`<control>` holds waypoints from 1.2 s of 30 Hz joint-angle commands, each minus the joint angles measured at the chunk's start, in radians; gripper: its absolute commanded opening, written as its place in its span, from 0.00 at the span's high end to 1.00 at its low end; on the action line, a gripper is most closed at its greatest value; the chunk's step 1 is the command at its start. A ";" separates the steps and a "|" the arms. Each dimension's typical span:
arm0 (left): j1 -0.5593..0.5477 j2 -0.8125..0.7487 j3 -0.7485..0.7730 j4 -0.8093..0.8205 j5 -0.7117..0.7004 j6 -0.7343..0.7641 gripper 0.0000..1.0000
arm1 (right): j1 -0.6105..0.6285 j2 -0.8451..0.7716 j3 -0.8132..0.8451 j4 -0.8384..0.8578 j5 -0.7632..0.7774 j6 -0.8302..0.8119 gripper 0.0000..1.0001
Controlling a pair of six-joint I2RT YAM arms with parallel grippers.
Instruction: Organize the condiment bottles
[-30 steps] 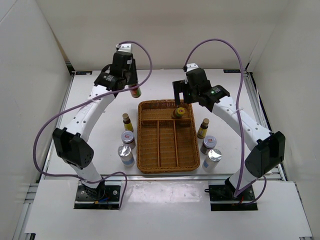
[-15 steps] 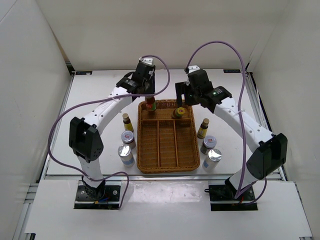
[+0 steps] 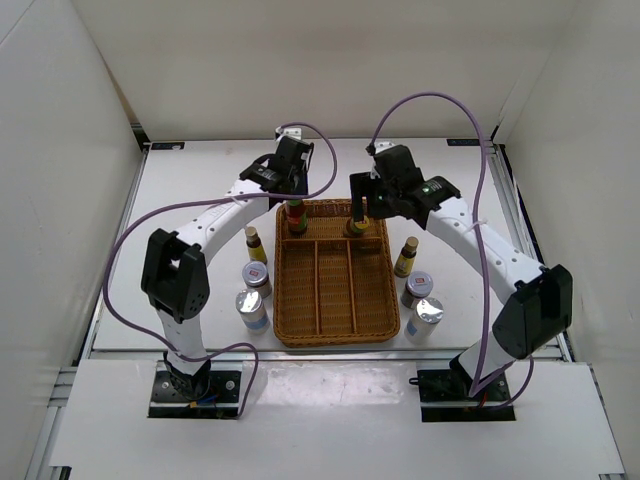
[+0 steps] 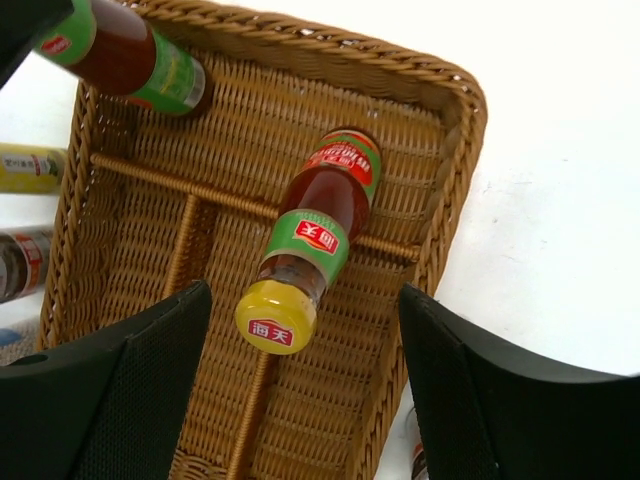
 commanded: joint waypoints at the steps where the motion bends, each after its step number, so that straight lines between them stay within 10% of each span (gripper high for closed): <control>1: -0.005 -0.031 -0.001 0.083 -0.050 -0.031 0.63 | 0.010 -0.001 -0.008 0.005 -0.042 0.030 0.22; 11: -0.005 -0.021 -0.010 0.083 -0.050 -0.031 0.18 | 0.071 0.040 0.001 -0.048 0.039 0.057 0.28; 20: -0.005 -0.087 -0.010 0.083 -0.073 -0.013 0.08 | 0.071 0.071 0.001 -0.081 0.106 0.086 0.32; 36: 0.038 -0.482 -0.252 0.083 -0.258 0.062 0.00 | 0.071 0.170 0.171 -0.119 0.169 0.025 0.87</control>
